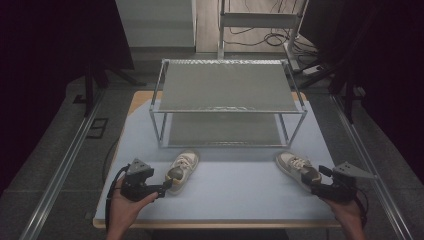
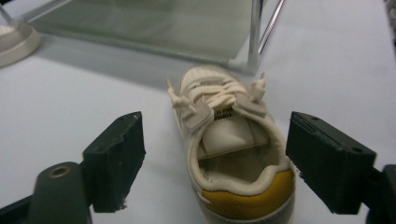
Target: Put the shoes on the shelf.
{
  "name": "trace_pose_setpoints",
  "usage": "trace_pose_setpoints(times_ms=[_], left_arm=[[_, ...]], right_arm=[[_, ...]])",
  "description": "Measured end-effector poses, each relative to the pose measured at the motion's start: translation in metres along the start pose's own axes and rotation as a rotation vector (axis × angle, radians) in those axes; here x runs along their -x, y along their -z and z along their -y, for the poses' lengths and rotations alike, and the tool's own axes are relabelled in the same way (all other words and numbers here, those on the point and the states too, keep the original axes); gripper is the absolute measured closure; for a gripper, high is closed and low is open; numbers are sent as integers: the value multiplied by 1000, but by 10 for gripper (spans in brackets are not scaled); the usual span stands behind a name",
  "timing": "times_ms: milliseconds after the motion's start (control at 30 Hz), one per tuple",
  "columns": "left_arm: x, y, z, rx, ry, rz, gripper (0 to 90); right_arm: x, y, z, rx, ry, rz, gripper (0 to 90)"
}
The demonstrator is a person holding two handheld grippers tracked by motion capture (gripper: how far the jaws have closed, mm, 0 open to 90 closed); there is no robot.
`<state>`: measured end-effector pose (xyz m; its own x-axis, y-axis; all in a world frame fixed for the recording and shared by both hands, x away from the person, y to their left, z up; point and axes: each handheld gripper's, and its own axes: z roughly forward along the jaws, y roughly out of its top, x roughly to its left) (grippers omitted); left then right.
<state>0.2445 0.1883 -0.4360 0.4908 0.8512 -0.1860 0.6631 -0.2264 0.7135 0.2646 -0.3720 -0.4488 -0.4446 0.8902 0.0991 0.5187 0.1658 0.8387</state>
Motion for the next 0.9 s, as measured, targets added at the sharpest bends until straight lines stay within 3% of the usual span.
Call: trace_pose_setpoints(times_ms=[233,400,567,900], left_arm=[[4,-18,-1,-69,-6,-25,139],[7,-27,-3,-92,-9,-27,112],[12,-44,-9,-142,-39,-45,93],[14,-78,-23,-253,-41,-109,84]], right_arm=[[1,-6,-2,-28,18,5,144],[4,-12,-1,-69,23,25,133],[10,-26,3,-120,10,26,126],[17,-51,6,-191,2,13,134]])
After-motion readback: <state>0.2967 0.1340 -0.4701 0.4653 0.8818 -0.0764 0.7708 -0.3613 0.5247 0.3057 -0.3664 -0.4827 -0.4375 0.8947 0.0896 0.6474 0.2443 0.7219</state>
